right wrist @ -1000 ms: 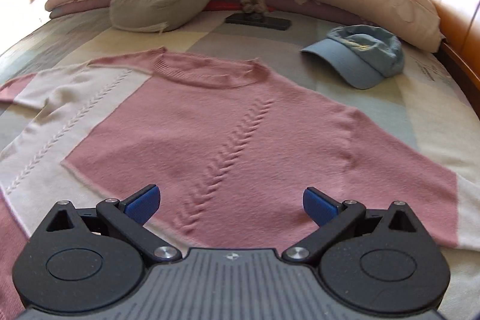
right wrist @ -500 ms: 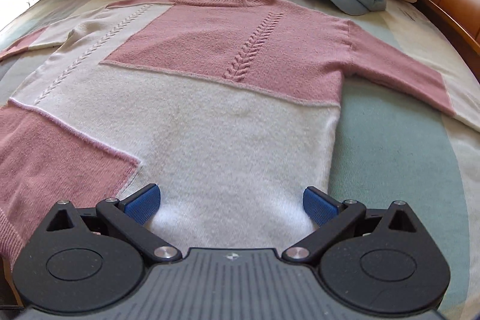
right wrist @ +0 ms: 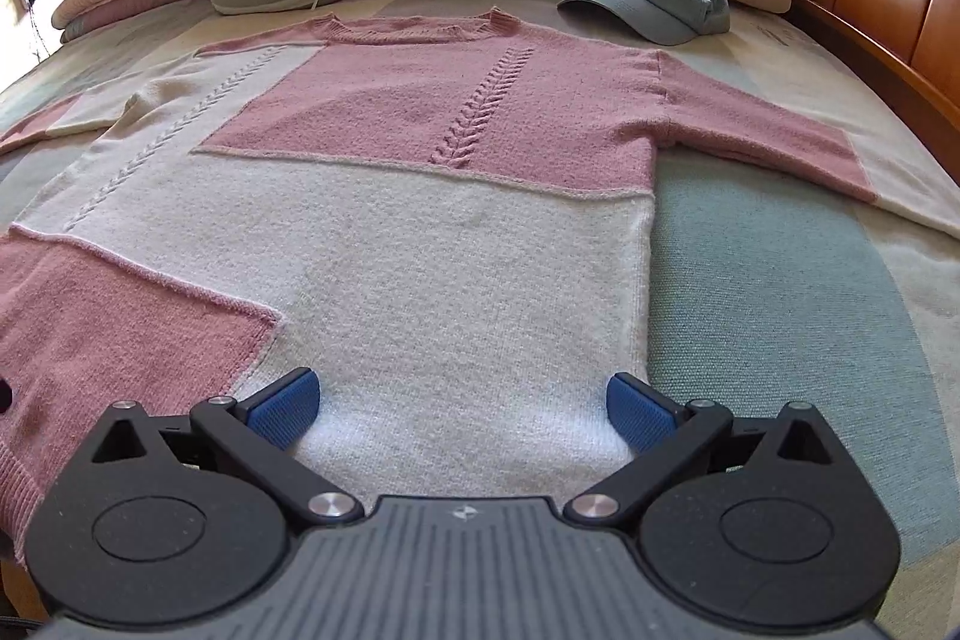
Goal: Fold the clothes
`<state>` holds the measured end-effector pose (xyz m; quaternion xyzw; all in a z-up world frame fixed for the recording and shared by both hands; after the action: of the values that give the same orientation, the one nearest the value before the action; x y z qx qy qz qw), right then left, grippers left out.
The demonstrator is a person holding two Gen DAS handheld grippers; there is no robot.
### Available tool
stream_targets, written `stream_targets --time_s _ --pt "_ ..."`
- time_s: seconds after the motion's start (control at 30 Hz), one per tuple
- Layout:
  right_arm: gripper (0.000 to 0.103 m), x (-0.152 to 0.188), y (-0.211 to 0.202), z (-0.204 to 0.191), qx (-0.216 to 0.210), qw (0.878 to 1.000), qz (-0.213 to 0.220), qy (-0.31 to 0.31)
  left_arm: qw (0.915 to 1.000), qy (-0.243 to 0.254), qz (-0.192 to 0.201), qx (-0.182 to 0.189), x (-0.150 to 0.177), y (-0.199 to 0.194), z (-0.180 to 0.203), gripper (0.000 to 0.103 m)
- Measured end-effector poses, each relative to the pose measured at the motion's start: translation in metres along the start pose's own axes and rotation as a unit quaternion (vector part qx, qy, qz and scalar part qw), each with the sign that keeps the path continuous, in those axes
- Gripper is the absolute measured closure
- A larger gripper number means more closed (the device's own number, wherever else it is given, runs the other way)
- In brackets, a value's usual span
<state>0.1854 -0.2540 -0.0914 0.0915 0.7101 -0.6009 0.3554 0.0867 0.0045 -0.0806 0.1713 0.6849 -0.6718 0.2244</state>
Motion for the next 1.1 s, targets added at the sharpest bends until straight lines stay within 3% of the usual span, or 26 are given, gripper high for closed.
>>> stream_targets --time_s 0.1,0.37,0.5,0.6,0.97,1.1 --pt "0.000 0.003 -0.001 0.000 0.000 1.000 0.008 -0.001 0.9990 -0.033 -0.031 0.003 0.002 0.014 -0.012 0.001" --pt "0.000 0.004 -0.001 0.000 -0.002 1.000 0.016 0.000 0.9982 0.004 -0.047 0.038 0.013 -0.003 -0.004 0.001" --pt "0.000 0.005 -0.002 0.000 -0.002 1.000 0.018 0.000 0.9998 -0.004 -0.013 0.013 -0.009 0.003 -0.018 0.001" --pt "0.000 0.005 -0.003 0.000 -0.002 1.000 0.019 0.000 0.9996 -0.016 -0.022 0.002 -0.020 0.018 -0.023 0.001" --pt "0.000 0.006 -0.003 -0.001 0.000 1.000 0.024 0.001 0.9982 0.030 -0.041 0.032 0.012 0.000 -0.002 0.001" --pt "0.000 0.000 -0.011 -0.003 -0.007 1.000 0.011 0.017 0.9992 0.030 0.004 0.027 -0.013 -0.008 -0.008 0.001"
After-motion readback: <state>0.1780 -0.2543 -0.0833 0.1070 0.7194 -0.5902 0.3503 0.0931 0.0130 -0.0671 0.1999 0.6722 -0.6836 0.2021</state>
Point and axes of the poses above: each gripper's, at about its wrist camera, not at the fingertips, and y roughly the way its jaws point, z to its right, x to its underside, the point moved 4 cm from there along y, roughly the way its jaws point, and after that the axes turned 4 degrees about -z, right-handed, at the moved point
